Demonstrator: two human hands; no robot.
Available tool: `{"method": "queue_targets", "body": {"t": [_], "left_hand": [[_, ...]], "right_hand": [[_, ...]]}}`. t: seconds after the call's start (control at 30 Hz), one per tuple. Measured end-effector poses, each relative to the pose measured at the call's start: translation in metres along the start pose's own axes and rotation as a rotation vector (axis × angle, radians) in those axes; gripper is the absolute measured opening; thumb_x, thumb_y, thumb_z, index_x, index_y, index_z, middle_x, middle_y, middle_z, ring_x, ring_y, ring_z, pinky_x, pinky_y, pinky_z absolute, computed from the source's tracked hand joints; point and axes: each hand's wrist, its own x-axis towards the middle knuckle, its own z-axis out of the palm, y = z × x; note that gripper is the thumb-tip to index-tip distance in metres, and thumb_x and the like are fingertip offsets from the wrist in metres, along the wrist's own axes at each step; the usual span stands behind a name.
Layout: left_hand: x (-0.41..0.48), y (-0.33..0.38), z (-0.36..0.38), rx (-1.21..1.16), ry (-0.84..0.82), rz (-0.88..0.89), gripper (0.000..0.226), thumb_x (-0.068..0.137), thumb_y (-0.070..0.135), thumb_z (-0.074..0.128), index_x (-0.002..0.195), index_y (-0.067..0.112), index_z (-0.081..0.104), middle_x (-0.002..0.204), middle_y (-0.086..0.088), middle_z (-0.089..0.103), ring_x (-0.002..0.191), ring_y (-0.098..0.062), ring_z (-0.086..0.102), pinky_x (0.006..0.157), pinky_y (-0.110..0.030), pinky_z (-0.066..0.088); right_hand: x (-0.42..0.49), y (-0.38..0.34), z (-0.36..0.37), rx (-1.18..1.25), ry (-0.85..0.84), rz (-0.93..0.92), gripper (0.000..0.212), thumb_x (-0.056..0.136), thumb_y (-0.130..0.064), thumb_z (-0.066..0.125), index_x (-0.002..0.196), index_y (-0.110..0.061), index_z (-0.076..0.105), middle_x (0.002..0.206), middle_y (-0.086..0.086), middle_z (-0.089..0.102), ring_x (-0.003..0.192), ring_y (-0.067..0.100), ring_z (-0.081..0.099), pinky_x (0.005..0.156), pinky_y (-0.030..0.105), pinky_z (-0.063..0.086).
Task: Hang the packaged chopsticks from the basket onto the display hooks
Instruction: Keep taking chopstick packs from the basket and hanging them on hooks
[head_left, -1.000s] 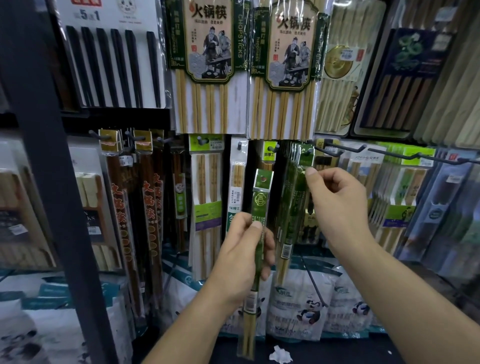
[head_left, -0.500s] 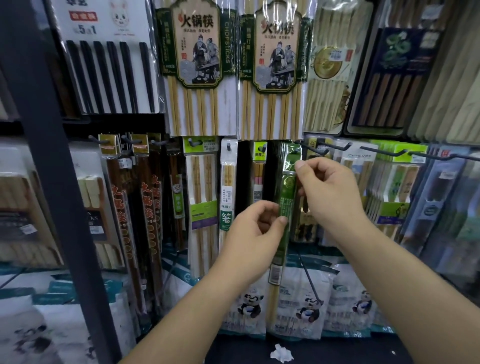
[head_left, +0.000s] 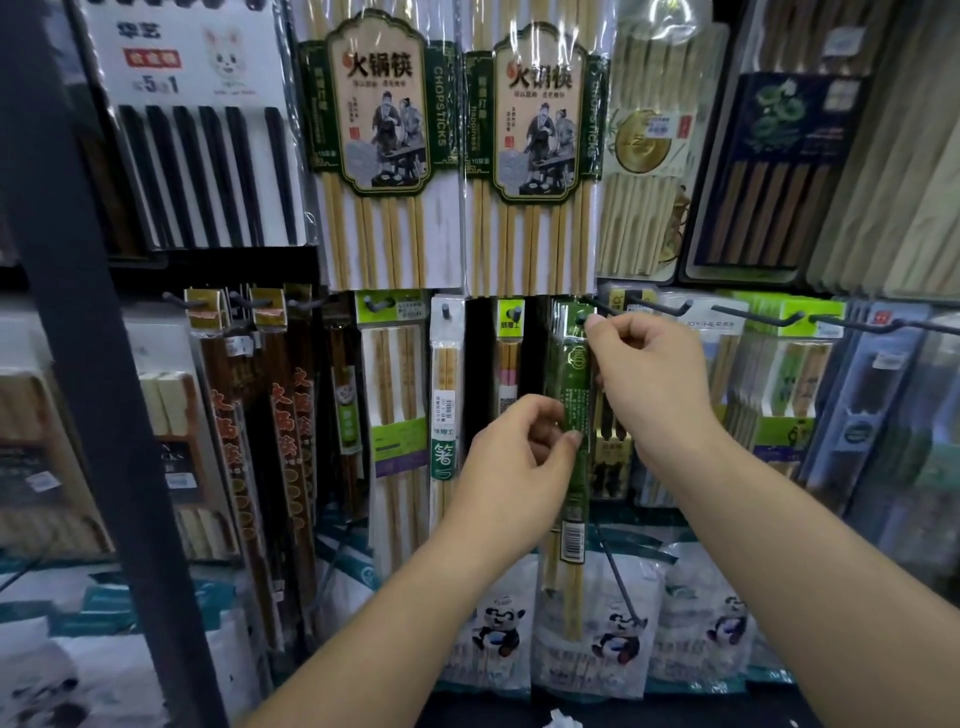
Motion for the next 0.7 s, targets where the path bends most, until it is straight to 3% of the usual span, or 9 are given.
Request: {"method": "queue_targets", "body": {"t": [0.13,0.27,0.37,0.47,0.57,0.7], "left_hand": [[-0.001,0.002,-0.003,0.389,0.044,0.144,0.024,0.1,0.039,0.056,0.123,0.031,0.055,0.096,0.019,0.055,0.083,-0.002,0.056,0.073,-0.03,0.053],[0.005,0.006,-0.002,0.429,0.06,0.106,0.048,0.102,0.055,0.04,0.141,0.027,0.041,0.131,0.004,0.055,0.104,-0.007,0.052,0.081,-0.027,0.041],[0.016,0.009,0.004,0.26,-0.035,-0.014,0.072,0.098,0.067,0.032,0.157,0.026,0.025,0.151,0.0,0.051,0.129,-0.013,0.051,0.096,-0.029,0.04],[0.03,0.014,0.012,-0.036,-0.103,-0.17,0.078,0.097,0.073,0.032,0.162,0.036,0.012,0.166,0.006,0.029,0.143,-0.001,0.024,0.11,-0.027,0.021],[0.042,0.015,0.021,-0.233,-0.09,-0.223,0.075,0.101,0.066,0.035,0.163,0.036,0.005,0.17,0.009,0.018,0.14,0.004,0.012,0.112,-0.025,0.012],[0.053,0.01,0.032,-0.36,-0.042,-0.214,0.07,0.101,0.064,0.036,0.161,0.044,0.005,0.169,0.012,0.018,0.152,-0.008,0.019,0.118,-0.031,0.017]], "right_hand": [[-0.002,0.006,-0.001,-0.007,-0.001,-0.015,0.035,0.097,-0.038,0.063,0.07,-0.017,0.065,0.052,-0.009,0.054,0.048,0.001,0.047,0.061,0.026,0.042],[-0.016,0.023,-0.003,-0.057,-0.004,-0.051,0.016,0.097,-0.042,0.062,0.087,-0.029,0.062,0.076,-0.014,0.064,0.068,-0.004,0.058,0.059,0.012,0.041],[-0.026,0.04,-0.004,-0.048,-0.092,-0.021,0.018,0.101,-0.041,0.055,0.115,-0.03,0.058,0.105,-0.019,0.063,0.093,-0.008,0.059,0.076,0.012,0.045],[-0.033,0.055,-0.003,-0.003,-0.311,0.019,0.059,0.101,-0.062,0.036,0.155,-0.039,0.031,0.15,-0.026,0.037,0.134,-0.011,0.036,0.109,0.021,0.031],[-0.037,0.064,0.005,0.087,-0.426,0.043,0.069,0.091,-0.08,0.022,0.154,-0.053,0.014,0.149,-0.046,0.017,0.136,-0.028,0.015,0.118,0.019,0.016],[-0.03,0.078,0.018,0.151,-0.453,0.078,0.085,0.085,-0.089,0.021,0.159,-0.047,0.012,0.163,-0.033,0.012,0.148,-0.014,0.008,0.128,0.038,0.011]]}}
